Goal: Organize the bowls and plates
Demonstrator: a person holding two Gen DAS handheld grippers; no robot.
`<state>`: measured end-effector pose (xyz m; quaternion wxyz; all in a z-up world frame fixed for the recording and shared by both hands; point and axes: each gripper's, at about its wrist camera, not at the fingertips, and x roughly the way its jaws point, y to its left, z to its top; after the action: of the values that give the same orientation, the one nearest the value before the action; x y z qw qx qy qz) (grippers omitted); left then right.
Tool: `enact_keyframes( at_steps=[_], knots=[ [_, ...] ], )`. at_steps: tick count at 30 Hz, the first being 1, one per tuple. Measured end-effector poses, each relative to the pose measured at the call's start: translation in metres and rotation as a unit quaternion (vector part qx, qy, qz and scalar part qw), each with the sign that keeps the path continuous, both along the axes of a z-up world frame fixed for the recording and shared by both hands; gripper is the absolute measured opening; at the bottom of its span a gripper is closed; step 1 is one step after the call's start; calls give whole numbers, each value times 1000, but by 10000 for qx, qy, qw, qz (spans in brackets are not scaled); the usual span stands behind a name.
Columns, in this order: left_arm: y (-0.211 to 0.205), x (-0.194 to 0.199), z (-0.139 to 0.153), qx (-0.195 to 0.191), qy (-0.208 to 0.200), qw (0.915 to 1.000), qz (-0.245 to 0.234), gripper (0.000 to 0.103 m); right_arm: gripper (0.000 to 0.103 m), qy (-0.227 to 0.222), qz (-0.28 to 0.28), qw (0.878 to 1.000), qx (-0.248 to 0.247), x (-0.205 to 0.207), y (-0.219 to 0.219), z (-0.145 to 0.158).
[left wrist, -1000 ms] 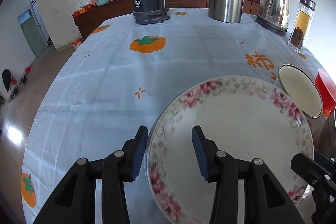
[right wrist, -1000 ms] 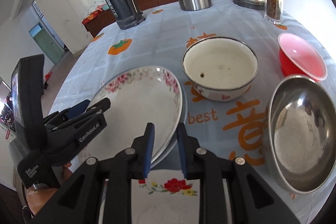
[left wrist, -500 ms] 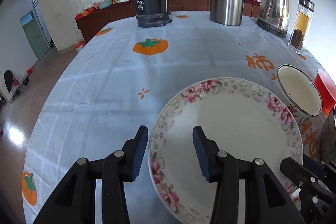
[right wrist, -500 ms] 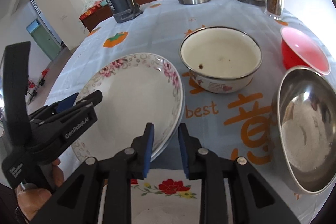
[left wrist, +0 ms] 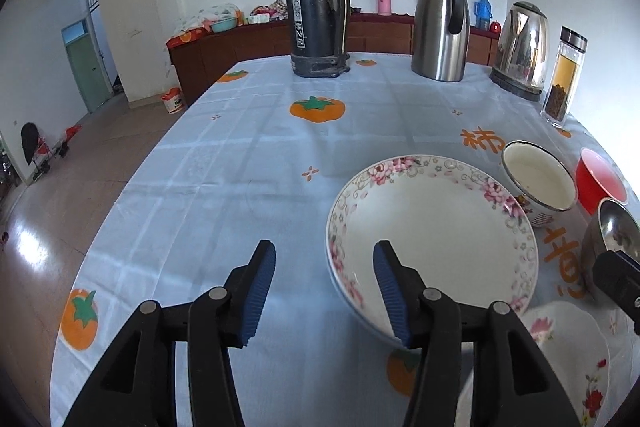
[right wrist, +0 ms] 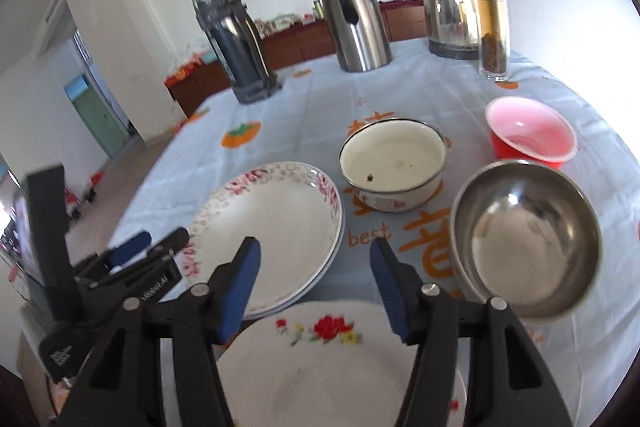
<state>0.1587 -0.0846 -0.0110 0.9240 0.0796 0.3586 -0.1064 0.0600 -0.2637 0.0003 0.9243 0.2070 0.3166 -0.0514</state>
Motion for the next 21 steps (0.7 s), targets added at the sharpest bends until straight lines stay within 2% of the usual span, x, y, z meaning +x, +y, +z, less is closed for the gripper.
enact_keyframes(
  at_steps=[6, 13, 16, 21],
  knots=[
    [1, -42, 10, 193, -293, 9994, 44, 54, 59, -148, -149, 9998, 65, -40, -1, 0],
    [3, -76, 9, 264, -327, 9989, 191, 54, 59, -338, -217, 9991, 126, -76, -3, -2],
    [4, -87, 4, 278, -260, 9989, 281, 54, 61, -450, -449, 9980, 51, -92, -5, -3],
    [2, -99, -3, 308, -185, 9990, 273, 54, 62, -519, -531, 9972, -51, -109, -8, -4]
  ],
)
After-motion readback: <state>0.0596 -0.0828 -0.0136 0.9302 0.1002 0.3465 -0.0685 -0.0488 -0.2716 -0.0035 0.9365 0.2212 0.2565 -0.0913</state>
